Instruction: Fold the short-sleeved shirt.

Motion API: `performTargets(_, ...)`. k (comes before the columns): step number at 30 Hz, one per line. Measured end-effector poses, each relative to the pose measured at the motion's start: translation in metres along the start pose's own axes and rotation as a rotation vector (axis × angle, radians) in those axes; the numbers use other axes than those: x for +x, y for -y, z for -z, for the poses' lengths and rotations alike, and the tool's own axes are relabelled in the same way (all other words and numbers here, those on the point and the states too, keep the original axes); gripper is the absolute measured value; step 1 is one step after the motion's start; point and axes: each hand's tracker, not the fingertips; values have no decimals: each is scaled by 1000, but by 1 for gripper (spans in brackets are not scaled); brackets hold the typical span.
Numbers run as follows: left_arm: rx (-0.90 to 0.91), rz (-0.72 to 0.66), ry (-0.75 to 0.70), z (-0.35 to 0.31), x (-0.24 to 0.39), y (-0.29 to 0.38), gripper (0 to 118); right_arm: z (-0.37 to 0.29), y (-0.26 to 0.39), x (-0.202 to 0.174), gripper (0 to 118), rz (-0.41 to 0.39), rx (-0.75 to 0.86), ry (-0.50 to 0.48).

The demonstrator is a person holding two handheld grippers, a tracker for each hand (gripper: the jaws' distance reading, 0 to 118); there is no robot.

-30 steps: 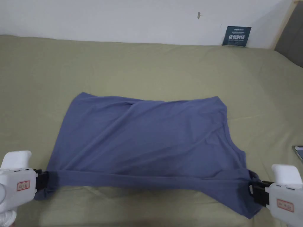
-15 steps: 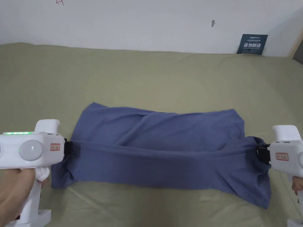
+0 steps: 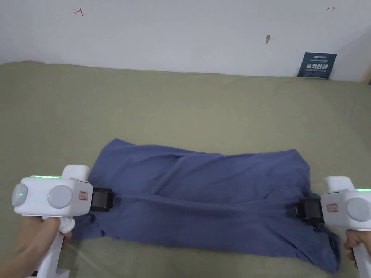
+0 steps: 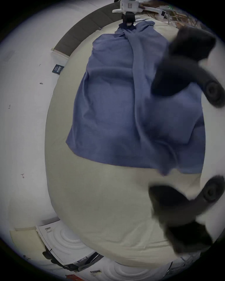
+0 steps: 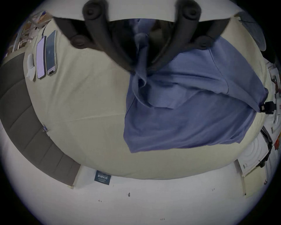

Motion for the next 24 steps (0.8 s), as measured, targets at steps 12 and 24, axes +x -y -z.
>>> performTargets(12, 155, -43, -25, -79, -7, 36, 10, -98, 55, 10, 0, 134, 268, 45)
performTargets(24, 49, -41, -72, -57, -11, 65, 112, -116, 86, -1, 0, 132, 209, -74)
